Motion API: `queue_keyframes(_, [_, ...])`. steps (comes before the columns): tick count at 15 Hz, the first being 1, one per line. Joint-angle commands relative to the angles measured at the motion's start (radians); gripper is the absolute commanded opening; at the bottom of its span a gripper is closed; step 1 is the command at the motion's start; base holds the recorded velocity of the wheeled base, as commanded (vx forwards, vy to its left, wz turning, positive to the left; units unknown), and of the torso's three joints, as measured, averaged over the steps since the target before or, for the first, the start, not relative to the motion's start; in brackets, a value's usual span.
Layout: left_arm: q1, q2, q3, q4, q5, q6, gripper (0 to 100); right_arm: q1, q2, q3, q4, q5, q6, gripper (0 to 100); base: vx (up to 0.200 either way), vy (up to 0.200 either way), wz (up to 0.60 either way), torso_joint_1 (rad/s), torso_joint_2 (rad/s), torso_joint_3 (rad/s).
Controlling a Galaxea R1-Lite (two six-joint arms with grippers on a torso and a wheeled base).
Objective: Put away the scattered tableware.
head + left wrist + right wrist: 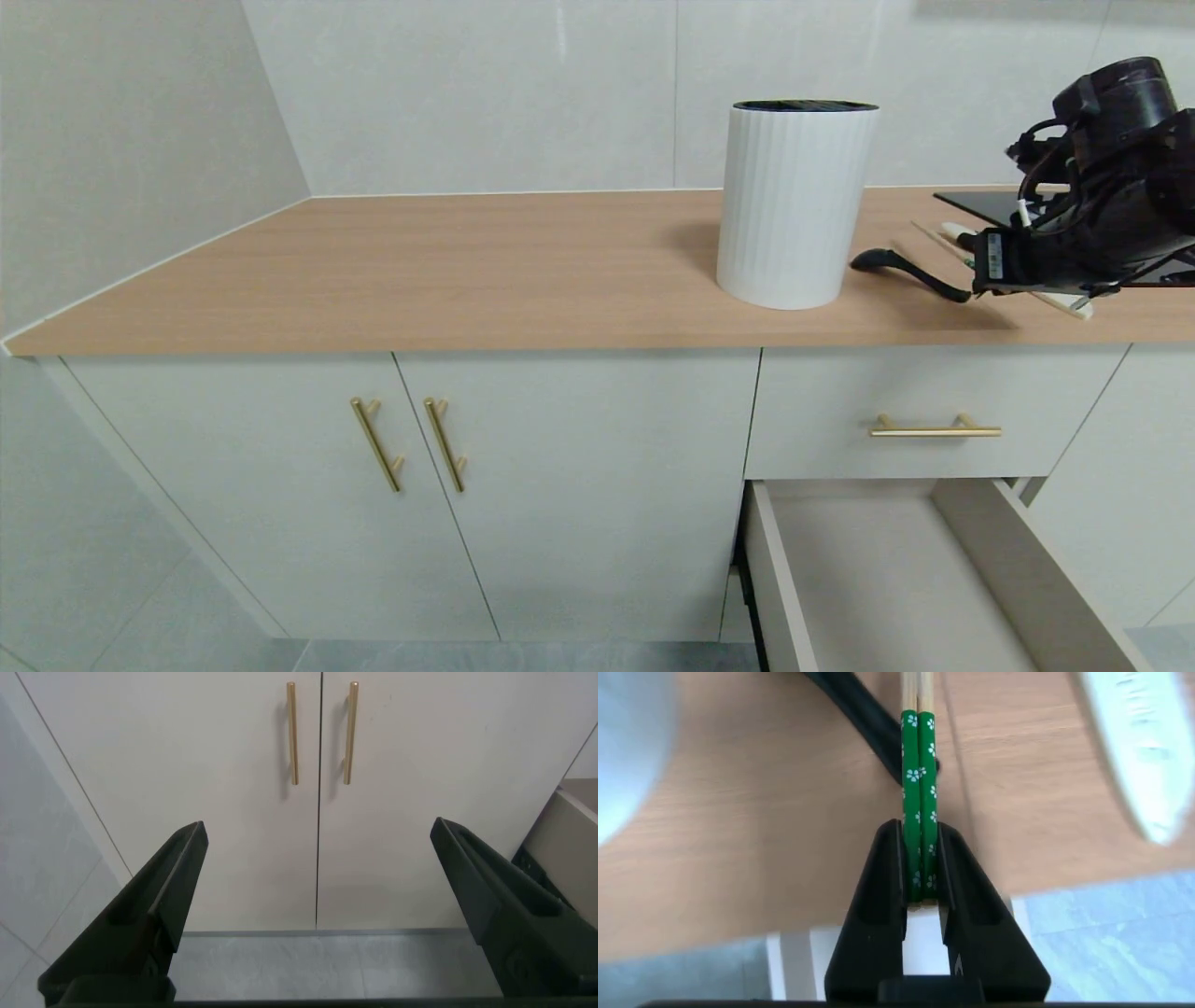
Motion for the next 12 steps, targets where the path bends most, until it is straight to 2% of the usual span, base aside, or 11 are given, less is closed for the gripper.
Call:
queue_keyframes(1, [0.000, 0.002, 0.000, -0.001, 0.000, 0.000, 100, 0.001, -0.130, 0.075, -0.001, 0.002, 0.000, 0, 0.000, 0.000, 0.00, 0.000, 0.00, 0.000])
queue_keyframes(4, [0.000, 0.002, -0.001, -0.001, 0.000, 0.000, 100, 0.007, -0.346, 0.255, -0.008, 0.024, -0.017, 0, 0.000, 0.000, 0.00, 0.000, 0.00, 0.000])
queue_keyframes(6, [0.000, 0.002, -0.001, -0.001, 0.000, 0.000, 100, 0.009, -0.483, 0.322, -0.010, 0.104, -0.026, 0, 0.000, 0.000, 0.00, 0.000, 0.00, 0.000])
queue_keyframes(7, [0.000, 0.002, 0.000, -0.001, 0.000, 0.000, 100, 0.009, -0.581, 0.364, -0.008, 0.176, -0.035, 0, 0.000, 0.000, 0.00, 0.000, 0.00, 0.000])
queue_keyframes(9, [0.000, 0.002, 0.000, -0.001, 0.000, 0.000, 100, 0.007, -0.717, 0.462, -0.001, 0.277, -0.098, 0, 0.000, 0.000, 0.00, 0.000, 0.00, 0.000])
queue_keyframes(11, [0.000, 0.002, 0.000, -0.001, 0.000, 0.000, 100, 0.010, -0.782, 0.523, 0.024, 0.294, -0.144, 0, 0.000, 0.000, 0.00, 0.000, 0.00, 0.000])
queue_keyframes(12, [0.000, 0.002, 0.000, -0.001, 0.000, 0.000, 100, 0.058, -0.834, 0.580, 0.058, 0.297, -0.181, 0, 0.000, 0.000, 0.00, 0.000, 0.00, 0.000])
